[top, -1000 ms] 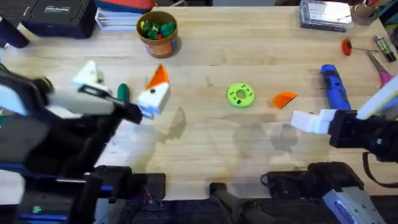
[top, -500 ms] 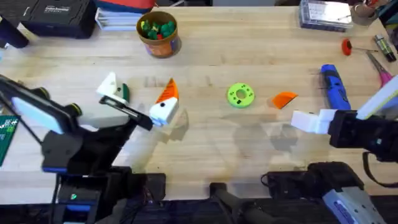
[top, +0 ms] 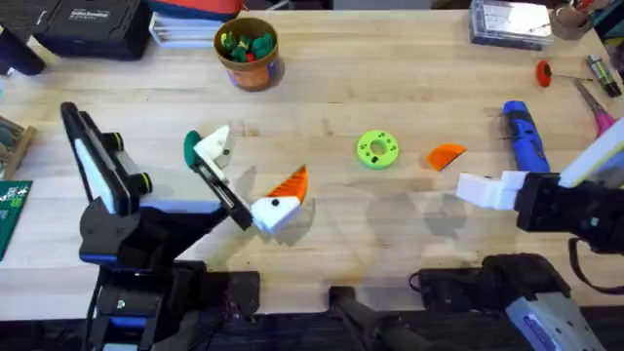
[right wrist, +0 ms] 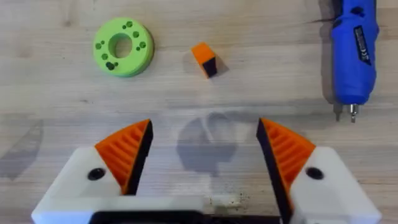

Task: Pick up the gripper from the table and insert it into the empty holder that is missing its gripper. Then pick up a screw, insert it into the mounting hole, and use the screwdriver to tighten it. Finally, clean up the table by picking up the vegetable and placing it into the bucket.

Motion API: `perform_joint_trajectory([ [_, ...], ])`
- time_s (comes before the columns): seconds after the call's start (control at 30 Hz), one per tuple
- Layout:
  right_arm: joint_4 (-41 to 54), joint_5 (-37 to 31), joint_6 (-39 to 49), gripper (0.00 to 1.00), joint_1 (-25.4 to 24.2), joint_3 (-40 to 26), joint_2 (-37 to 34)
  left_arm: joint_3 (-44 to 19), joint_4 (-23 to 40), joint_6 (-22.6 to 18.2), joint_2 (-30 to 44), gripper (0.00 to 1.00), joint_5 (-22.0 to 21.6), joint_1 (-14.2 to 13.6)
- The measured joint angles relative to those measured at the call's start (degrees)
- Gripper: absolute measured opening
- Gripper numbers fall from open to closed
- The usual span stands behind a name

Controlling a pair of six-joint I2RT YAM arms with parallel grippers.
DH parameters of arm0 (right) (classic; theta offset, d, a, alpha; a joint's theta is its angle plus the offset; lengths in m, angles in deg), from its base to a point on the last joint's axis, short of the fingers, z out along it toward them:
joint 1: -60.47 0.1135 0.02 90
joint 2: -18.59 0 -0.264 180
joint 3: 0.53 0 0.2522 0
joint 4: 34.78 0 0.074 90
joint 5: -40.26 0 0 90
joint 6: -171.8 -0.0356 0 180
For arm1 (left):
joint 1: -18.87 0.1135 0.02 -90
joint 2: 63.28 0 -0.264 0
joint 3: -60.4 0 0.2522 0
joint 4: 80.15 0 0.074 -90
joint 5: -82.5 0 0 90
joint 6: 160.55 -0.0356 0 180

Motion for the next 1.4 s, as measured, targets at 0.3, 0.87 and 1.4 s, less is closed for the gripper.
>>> perform_joint_trajectory([
  [0.3, 0.0, 0.0, 0.0, 0.994, 0.0, 0.0, 0.0, 0.0, 0.4, -0.3, 0.0, 0.985, 4.2, 0.0],
  [0.87, 0.0, 0.0, 0.0, 0.994, 0.0, 0.0, 0.0, 0.0, 0.4, -0.4, 0.0, 0.985, 4.6, 0.0],
  [1.4, -0.5, -1.6, 0.7, 0.994, 0.0, 0.0, 0.0, 0.0, 0.4, -0.4, 0.0, 0.985, 4.7, 0.0],
])
